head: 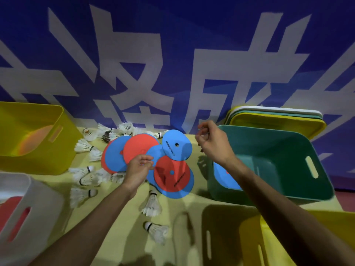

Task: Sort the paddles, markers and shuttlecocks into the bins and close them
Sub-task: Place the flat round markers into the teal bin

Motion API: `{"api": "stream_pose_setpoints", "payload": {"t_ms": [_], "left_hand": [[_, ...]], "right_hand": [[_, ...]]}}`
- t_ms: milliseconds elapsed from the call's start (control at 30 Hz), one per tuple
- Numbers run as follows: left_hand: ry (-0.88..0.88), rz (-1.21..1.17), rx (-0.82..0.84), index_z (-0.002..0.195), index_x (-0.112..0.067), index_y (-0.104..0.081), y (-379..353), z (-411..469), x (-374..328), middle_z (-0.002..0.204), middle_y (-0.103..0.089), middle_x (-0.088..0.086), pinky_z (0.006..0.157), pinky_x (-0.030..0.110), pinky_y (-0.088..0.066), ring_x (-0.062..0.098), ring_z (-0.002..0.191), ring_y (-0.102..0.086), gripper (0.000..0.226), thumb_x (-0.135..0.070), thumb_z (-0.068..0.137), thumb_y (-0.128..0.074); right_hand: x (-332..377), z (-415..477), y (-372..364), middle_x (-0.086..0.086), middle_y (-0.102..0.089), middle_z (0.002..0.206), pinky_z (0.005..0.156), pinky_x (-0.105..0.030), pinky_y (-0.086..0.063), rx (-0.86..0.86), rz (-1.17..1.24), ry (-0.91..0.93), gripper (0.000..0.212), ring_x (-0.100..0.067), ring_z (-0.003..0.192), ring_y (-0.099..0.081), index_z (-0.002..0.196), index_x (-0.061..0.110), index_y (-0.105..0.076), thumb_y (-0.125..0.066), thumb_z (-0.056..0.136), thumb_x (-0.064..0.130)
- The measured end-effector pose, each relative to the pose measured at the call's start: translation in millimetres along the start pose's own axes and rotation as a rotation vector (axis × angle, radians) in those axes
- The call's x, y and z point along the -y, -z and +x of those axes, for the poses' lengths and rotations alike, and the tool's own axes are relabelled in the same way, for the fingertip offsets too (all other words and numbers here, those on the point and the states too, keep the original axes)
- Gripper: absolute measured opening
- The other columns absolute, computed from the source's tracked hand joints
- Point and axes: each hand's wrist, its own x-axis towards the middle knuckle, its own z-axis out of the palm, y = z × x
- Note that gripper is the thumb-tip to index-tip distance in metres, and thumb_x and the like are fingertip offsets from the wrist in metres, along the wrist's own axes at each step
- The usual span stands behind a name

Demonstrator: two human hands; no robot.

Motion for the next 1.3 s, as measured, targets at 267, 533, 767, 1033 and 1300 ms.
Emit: {"api": "stream_pose_setpoints", "payload": {"t_ms": [267,533,767,1033,1300], "left_hand": [[0.053,0.035,-0.167,0.102,-0.008,-0.063,32.7,45.7,33.0,0.08,-0.059,-0.004,0.062,0.025,-0.043,0.015,0.071,-0.055,0.022,0.002,0.087,-0.051],[0.022,0.199,-0.239,0.119,-0.01,-0.051,50.9,86.6,63.1,0.116,-0.049,0.01,0.088,0.044,-0.05,0.031,0.098,-0.058,0.038,-0.007,0.084,-0.065],[-0.013,0.146,-0.317,0.106,-0.01,-0.056,51.2,99.1,74.6,0.1,-0.052,0.005,0.083,0.035,-0.049,0.021,0.089,-0.055,0.033,-0.013,0.079,-0.074],[-0.159,0.146,-0.226,0.073,-0.027,-0.045,51.8,102.6,60.2,0.078,-0.051,-0.007,0.069,0.026,-0.045,0.017,0.075,-0.052,0.033,-0.022,0.078,-0.077],[-0.23,0.222,-0.101,0.082,-0.013,-0.049,63.2,93.1,52.6,0.078,-0.057,-0.006,0.068,0.019,-0.046,0.013,0.081,-0.059,0.02,-0.018,0.087,-0.068]], "right_hand": [[-29.4,16.2,-102.8,-0.003,-0.064,0.101,0.086,-0.028,-0.044,0.262,-0.146,-0.181,0.037,-0.022,0.096,-0.061,0.121,0.011,-0.052,-0.063,0.087,0.02],[-68.6,38.5,-159.1,-0.019,-0.052,0.126,0.095,-0.033,-0.037,0.358,-0.296,-0.309,0.046,-0.034,0.116,-0.05,0.127,0.005,-0.048,-0.063,0.088,0.023],[-91.4,48.0,-180.1,-0.02,-0.044,0.127,0.103,-0.041,-0.034,0.325,-0.425,-0.232,0.052,-0.037,0.118,-0.044,0.127,0.003,-0.047,-0.067,0.086,0.028],[-101.5,68.3,-191.1,-0.02,-0.039,0.137,0.106,-0.043,-0.036,0.357,-0.445,-0.311,0.083,-0.037,0.125,-0.043,0.144,0.006,-0.03,-0.071,0.08,0.041],[-95.0,65.9,-194.9,-0.022,-0.043,0.137,0.096,-0.043,-0.041,0.494,-0.697,-0.158,0.055,-0.04,0.117,-0.052,0.146,0.004,-0.022,-0.041,0.1,0.027]]}}
